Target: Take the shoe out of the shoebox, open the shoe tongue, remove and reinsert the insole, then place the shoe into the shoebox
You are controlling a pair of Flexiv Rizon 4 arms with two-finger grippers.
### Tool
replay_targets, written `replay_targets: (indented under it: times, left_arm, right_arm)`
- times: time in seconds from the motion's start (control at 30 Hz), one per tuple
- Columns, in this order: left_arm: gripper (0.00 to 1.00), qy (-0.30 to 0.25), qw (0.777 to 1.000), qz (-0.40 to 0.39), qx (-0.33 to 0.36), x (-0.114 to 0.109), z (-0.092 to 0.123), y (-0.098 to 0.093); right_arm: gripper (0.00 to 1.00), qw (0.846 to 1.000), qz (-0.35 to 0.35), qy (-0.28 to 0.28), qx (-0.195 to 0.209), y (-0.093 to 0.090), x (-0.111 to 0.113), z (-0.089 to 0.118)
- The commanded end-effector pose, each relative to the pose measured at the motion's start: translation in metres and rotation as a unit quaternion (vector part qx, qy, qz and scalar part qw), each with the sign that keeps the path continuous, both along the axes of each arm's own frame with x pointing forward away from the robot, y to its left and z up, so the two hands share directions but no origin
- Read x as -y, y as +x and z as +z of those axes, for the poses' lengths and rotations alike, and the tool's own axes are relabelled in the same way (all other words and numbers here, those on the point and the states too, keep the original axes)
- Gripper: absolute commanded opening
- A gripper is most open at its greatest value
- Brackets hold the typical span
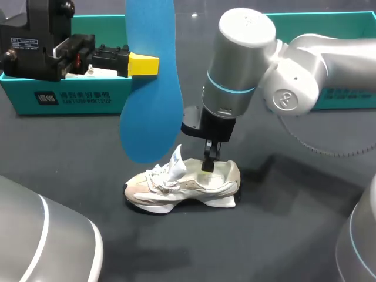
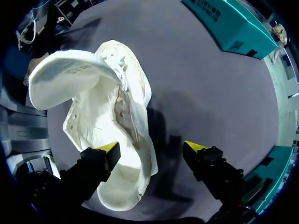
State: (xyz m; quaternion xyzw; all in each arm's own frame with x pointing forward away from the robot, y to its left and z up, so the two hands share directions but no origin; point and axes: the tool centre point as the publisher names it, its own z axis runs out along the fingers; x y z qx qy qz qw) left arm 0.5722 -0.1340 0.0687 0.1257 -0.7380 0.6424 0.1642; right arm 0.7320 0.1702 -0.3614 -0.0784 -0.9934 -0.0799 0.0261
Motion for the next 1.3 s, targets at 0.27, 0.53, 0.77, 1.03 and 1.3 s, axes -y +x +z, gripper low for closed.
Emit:
replay_targets:
  times: [0.27, 0.53, 0.77, 1.03, 1.3]
  left_arm:
    - [0.00, 0.003, 1.000, -0.002, 0.000, 0.001, 0.001, 0.002]
    - [0.00, 0.003, 1.000, -0.002, 0.000, 0.001, 0.001, 0.002]
    - [0.00, 0.003, 1.000, -0.002, 0.000, 0.001, 0.001, 0.002]
    - [0.00, 0.003, 1.000, -0.002, 0.000, 0.001, 0.001, 0.002]
    - [0.00, 0.003, 1.000, -0.002, 0.000, 0.001, 0.001, 0.002]
  right_arm:
    - [0.76, 1.000, -0.001, 0.003, -0.017, -0.007, -0.004, -0.019]
    - [0.67, 0.999, 0.004, -0.002, -0.032, -0.006, -0.007, -0.031]
    - [0.48, 0.999, 0.008, -0.006, -0.037, -0.008, -0.009, -0.035]
    - [0.40, 0.999, 0.013, -0.011, -0.041, -0.012, -0.010, -0.040]
    - [0.00, 0.999, 0.017, -0.015, -0.048, -0.017, -0.011, -0.041]
